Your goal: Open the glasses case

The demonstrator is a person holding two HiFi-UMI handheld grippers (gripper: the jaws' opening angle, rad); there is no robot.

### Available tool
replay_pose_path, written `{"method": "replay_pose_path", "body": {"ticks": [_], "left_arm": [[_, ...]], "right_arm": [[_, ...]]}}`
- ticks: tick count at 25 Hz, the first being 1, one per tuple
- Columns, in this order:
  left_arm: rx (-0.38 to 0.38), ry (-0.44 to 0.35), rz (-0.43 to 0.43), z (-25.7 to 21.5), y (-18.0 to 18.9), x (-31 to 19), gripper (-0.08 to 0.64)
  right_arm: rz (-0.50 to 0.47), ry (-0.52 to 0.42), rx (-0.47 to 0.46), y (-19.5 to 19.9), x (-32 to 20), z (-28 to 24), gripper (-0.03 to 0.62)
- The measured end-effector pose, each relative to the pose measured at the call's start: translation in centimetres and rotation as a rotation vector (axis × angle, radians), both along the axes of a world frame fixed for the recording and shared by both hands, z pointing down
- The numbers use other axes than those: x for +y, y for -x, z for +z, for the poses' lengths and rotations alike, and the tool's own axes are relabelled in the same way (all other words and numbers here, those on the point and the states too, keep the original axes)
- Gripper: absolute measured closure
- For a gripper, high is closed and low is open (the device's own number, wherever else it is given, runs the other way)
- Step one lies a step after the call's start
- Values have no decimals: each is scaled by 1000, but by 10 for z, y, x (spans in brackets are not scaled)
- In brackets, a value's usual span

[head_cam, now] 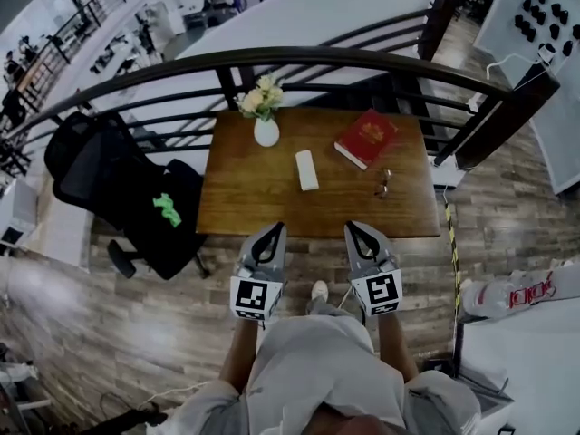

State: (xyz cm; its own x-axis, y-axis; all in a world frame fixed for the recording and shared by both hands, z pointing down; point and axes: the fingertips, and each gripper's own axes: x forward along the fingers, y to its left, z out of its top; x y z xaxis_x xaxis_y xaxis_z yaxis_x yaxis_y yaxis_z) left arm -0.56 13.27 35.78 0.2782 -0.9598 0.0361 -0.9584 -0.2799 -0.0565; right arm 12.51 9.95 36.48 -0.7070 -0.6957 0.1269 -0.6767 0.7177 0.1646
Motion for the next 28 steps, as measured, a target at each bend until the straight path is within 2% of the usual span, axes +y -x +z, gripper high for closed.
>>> {"method": "replay_pose_path", "body": {"ticks": [14, 23, 28], "left_arm": [[-4, 14, -80, -3, -13, -70, 540], [-11, 24, -112, 3, 0, -102, 540], [-7, 23, -96, 5, 12, -126, 540]], "right_arm": [[-106, 19, -8, 0, -81, 1, 589], [-130, 32, -31, 13, -117, 6, 589], [-125, 33, -21, 26, -139, 9, 589]]}}
